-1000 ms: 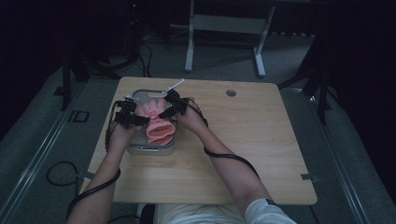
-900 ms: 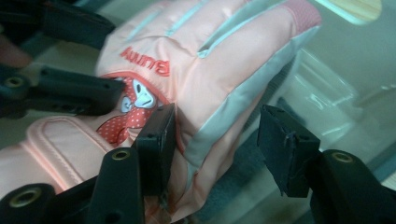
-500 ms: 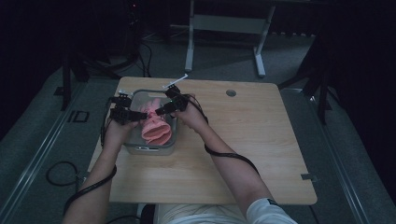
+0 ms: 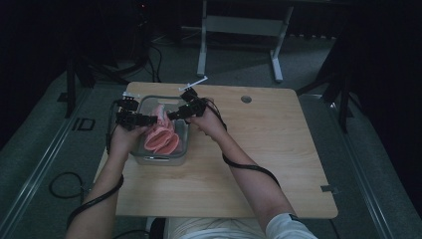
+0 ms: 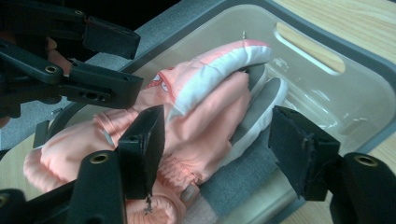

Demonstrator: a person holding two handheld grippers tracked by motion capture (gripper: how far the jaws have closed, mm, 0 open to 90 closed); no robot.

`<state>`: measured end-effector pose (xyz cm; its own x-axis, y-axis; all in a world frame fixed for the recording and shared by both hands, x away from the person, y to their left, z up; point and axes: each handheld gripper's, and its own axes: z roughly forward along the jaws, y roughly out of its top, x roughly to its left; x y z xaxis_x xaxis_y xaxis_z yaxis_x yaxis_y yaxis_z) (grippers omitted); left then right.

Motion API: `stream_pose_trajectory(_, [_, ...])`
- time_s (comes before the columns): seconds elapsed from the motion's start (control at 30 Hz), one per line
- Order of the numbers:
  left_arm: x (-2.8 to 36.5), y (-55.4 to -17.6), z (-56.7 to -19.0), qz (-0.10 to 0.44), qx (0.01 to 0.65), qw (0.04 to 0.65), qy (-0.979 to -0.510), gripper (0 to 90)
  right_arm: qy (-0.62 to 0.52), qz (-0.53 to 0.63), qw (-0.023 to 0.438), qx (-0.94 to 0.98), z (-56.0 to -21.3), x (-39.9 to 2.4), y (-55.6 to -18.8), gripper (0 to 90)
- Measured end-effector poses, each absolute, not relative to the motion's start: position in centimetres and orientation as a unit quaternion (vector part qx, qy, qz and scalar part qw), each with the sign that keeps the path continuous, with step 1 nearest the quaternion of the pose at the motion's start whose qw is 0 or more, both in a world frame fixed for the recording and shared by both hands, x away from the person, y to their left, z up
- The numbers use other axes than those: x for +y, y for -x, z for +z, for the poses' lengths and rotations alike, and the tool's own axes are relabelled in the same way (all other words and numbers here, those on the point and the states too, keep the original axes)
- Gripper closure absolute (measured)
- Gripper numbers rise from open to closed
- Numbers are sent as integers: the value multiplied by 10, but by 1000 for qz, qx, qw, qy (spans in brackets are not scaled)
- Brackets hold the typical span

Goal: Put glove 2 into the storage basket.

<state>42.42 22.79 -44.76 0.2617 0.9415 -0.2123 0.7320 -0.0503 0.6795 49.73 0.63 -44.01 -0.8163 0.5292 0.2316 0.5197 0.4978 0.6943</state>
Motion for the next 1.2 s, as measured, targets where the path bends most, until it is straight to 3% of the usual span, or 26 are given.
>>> stream_pose_trajectory(0.43, [220,-420,-437,154,575,364,-717,316,-302,411,10,860,-434,-6,-494,323])
stream_pose_trajectory(0.63, [204,-409,-421,165,540,385,-730,180,-297,419,11,858,-432,-17,-490,274])
stream_pose_trajectory(0.8, [184,-401,-411,185,512,389,-743,121,-289,431,19,854,-428,-29,-486,218])
stream_pose_trajectory(0.9, [172,-398,-407,179,494,397,-752,20,-292,435,34,851,-425,-39,-483,216])
stream_pose_trajectory(1.2, [135,-390,-407,170,443,404,-782,18,-296,432,52,850,-425,-70,-475,209])
